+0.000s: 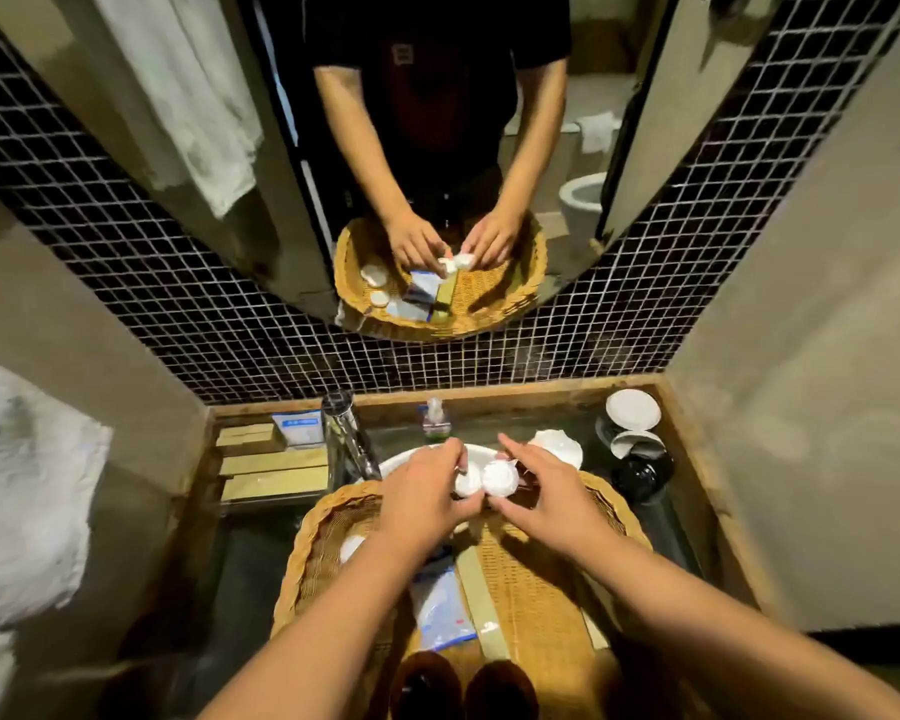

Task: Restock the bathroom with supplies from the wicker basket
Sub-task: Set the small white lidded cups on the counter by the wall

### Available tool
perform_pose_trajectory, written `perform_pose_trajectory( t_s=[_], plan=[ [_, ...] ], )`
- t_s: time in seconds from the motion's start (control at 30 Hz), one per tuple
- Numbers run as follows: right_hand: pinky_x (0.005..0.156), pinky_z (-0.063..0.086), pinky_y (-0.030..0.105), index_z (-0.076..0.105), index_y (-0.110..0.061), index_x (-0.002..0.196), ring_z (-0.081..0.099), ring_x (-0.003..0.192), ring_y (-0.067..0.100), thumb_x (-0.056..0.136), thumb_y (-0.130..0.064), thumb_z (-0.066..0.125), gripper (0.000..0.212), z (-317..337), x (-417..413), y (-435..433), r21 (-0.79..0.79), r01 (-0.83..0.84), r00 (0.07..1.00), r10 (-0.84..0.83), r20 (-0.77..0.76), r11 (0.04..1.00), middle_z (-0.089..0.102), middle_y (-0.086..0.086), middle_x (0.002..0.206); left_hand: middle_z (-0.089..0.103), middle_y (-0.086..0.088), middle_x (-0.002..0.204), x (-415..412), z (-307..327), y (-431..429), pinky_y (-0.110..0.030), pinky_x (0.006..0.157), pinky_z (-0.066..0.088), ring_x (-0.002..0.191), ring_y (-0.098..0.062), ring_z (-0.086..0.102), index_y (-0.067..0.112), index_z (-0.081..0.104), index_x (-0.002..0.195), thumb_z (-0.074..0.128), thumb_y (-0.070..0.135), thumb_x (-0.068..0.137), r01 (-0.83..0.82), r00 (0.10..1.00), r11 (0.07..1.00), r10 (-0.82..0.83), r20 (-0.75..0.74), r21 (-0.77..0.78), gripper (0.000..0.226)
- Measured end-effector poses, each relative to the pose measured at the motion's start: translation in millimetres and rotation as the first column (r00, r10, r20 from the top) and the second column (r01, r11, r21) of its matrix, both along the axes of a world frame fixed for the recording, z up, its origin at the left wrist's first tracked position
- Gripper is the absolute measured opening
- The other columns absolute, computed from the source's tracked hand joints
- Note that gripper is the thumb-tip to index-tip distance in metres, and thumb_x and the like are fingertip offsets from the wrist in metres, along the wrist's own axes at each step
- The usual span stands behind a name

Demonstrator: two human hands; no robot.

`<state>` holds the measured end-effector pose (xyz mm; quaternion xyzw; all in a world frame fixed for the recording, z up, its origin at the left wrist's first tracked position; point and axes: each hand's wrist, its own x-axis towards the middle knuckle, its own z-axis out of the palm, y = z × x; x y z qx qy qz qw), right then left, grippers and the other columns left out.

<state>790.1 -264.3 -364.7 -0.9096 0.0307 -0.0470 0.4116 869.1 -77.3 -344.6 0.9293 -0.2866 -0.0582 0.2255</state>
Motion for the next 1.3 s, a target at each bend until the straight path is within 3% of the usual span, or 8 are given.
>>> perform_pose_trajectory(
  t_s=[0.33,0.4,0.53,0.63,0.8,1.0,1.17,1.3],
  plan=[
    [0.1,0.039,0.012,0.05,-0.022,0.145,0.057,0.117,0.011,0.077,-0.027,0.082,0.075,4,21,-75,-0.076,0.298,0.951,-0.303,-0.068,0.952,0.062,-0.004,0.129,0.057,0.007,0.077,48,-21,-89,-0.039,0.069,0.046,0.082,-0.018,0.053,0.025,0.045,0.079,0.068,0.04,0.077,0.239,0.971,0.971,-0.24,-0.009,-0.01,0.028],
    [0.096,0.045,0.023,0.044,-0.022,0.148,0.06,0.108,0.01,0.074,-0.025,0.085,0.085,0,27,-88,-0.047,0.394,0.909,-0.396,-0.132,0.918,0.064,-0.008,0.122,0.057,0.007,0.077,59,-28,-103,-0.038,0.067,0.045,0.082,-0.018,0.054,0.025,0.045,0.079,0.066,0.041,0.077,0.293,0.956,0.956,-0.294,0.005,0.027,0.027],
    [0.084,0.044,0.021,0.032,-0.022,0.154,0.059,0.091,0.006,0.074,-0.024,0.088,0.098,-13,38,-111,-0.04,0.477,0.853,-0.473,-0.218,0.878,0.062,-0.014,0.109,0.057,0.009,0.075,84,-46,-129,-0.037,0.063,0.046,0.076,-0.017,0.056,0.027,0.043,0.079,0.068,0.043,0.073,0.341,0.94,0.938,-0.34,-0.02,0.057,0.031],
    [0.088,0.048,0.024,0.032,-0.02,0.153,0.063,0.096,0.013,0.075,-0.028,0.087,0.096,-21,44,-122,-0.112,0.434,0.852,-0.448,-0.27,0.894,0.065,-0.006,0.115,0.056,0.009,0.073,94,-64,-146,-0.035,0.06,0.043,0.073,-0.018,0.057,0.03,0.04,0.079,0.068,0.047,0.074,0.37,0.929,0.921,-0.367,-0.044,0.123,0.033],
    [0.099,0.048,0.031,0.056,-0.016,0.139,0.061,0.116,0.021,0.074,-0.034,0.085,0.073,-28,59,-131,-0.269,0.258,0.85,-0.35,-0.393,0.928,0.065,0.002,0.128,0.064,0.003,0.09,106,-92,-165,-0.034,0.063,0.04,0.083,-0.026,0.062,0.03,0.041,0.086,0.069,0.045,0.076,0.448,0.892,0.859,-0.447,-0.065,0.247,0.034],
    [0.076,0.051,0.026,0.07,-0.021,0.111,0.064,0.097,0.019,0.074,-0.028,0.083,0.039,-43,76,-138,-0.328,0.198,0.771,-0.353,-0.53,0.924,0.069,0.0,0.105,0.067,0.004,0.106,115,-114,-182,-0.032,0.067,0.044,0.096,-0.022,0.064,0.034,0.055,0.115,0.067,0.041,0.081,0.53,0.837,0.773,-0.542,-0.072,0.348,0.037],
    [0.084,0.056,0.034,0.064,-0.015,0.113,0.064,0.098,0.025,0.081,-0.024,0.076,0.036,-53,90,-139,-0.528,0.029,0.743,-0.371,-0.557,0.849,0.066,0.009,0.109,0.066,0.007,0.09,116,-125,-196,-0.03,0.063,0.042,0.085,-0.018,0.063,0.031,0.063,0.098,0.067,0.042,0.079,0.569,0.809,0.746,-0.584,-0.071,0.347,0.022],
    [0.073,0.05,0.029,0.063,-0.015,0.106,0.064,0.095,0.025,0.083,-0.02,0.074,0.027,-61,99,-138,-0.526,-0.007,0.743,-0.348,-0.572,0.85,0.065,0.008,0.106,0.061,0.008,0.088,116,-134,-206,-0.031,0.066,0.048,0.08,-0.015,0.057,0.031,0.063,0.099,0.073,0.035,0.078,0.592,0.803,0.723,-0.568,-0.182,0.355,0.024]
  ],
)
